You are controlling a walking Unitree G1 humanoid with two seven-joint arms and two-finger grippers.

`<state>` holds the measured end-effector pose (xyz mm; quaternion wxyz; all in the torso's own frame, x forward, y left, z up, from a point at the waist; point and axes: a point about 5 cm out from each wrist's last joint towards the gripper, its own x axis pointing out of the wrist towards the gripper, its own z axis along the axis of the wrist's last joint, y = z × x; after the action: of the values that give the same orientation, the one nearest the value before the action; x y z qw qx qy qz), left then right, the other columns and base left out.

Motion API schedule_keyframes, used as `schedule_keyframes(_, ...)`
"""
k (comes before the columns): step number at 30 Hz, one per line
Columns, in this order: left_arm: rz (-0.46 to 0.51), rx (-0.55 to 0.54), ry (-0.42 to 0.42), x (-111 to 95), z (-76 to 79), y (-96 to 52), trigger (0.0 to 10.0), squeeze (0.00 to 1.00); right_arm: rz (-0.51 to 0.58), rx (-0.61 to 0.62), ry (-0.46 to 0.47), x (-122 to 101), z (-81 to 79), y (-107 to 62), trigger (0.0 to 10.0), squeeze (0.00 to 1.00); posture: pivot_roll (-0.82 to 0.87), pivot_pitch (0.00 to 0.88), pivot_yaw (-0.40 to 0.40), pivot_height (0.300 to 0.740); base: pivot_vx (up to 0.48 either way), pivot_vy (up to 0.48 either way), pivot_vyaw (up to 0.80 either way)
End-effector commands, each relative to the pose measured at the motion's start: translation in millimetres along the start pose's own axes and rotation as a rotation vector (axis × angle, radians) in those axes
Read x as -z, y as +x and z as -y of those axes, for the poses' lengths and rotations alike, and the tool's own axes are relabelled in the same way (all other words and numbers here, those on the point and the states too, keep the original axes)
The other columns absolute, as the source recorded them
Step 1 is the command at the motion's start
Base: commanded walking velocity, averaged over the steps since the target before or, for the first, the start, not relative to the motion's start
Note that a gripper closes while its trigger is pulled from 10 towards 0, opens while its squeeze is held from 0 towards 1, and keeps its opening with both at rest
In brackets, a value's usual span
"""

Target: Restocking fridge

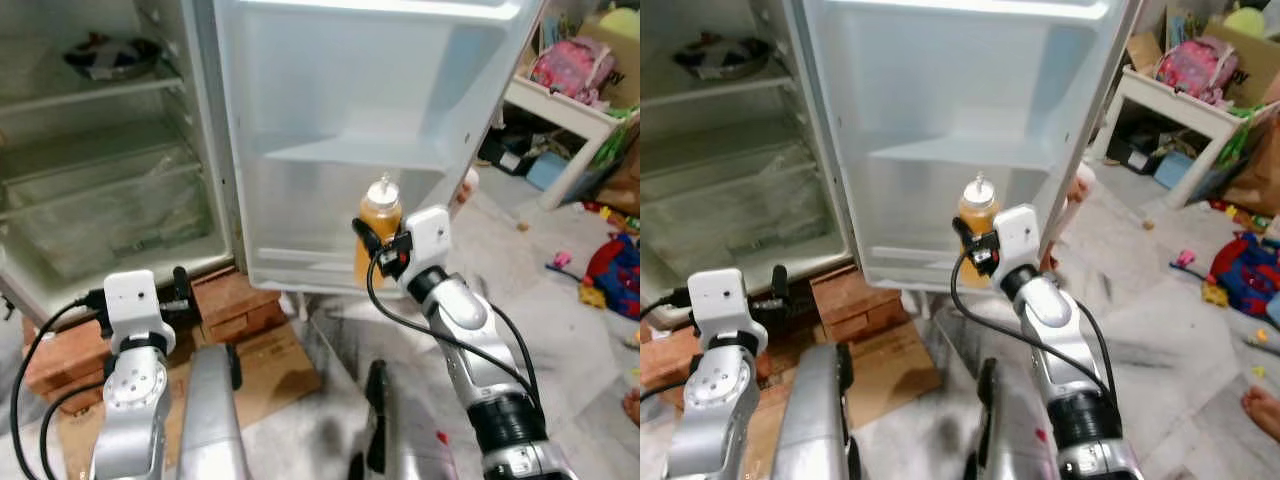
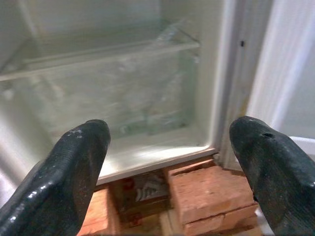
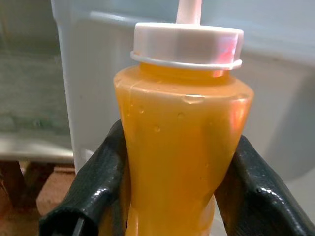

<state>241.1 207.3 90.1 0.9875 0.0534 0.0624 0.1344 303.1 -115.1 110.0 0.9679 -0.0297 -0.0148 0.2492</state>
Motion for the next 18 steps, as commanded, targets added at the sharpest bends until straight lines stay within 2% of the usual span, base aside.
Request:
schedule_keyframes(1, 0.024, 0.017, 0.003, -6.6, 5.8, 1.5, 10.0, 0.00, 0.029, -0.013, -0.038, -6.7, 2.4, 2.7, 10.0, 0.00, 0.06, 0.032, -0.084, 0.502, 0.300, 0.000, 0.00)
schedule_keyframes(10, 0.024, 0.026, 0.002, -8.0, 7.0, 3.1, 10.0, 0.00, 0.045, -0.069, -0.096, -7.6, -4.3, 11.1, 10.0, 0.00, 0.07, 0.049, -0.081, 0.502, 0.338, 0.000, 0.00)
schedule_keyframes(12, 0.027, 0.025, -0.021, -8.3, 7.1, 2.8, 10.0, 0.00, 0.046, -0.076, -0.132, -6.8, -4.3, 18.1, 10.0, 0.00, 0.07, 0.057, -0.084, 0.502, 0.000, 0.000, 0.00)
schedule_keyframes(18, 0.025, 0.018, -0.021, -9.0, 7.0, 0.4, 10.0, 0.00, 0.034, -0.050, -0.127, -5.1, 1.3, 25.3, 10.0, 0.00, 0.09, 0.068, -0.092, 0.502, 0.000, 0.000, 0.00)
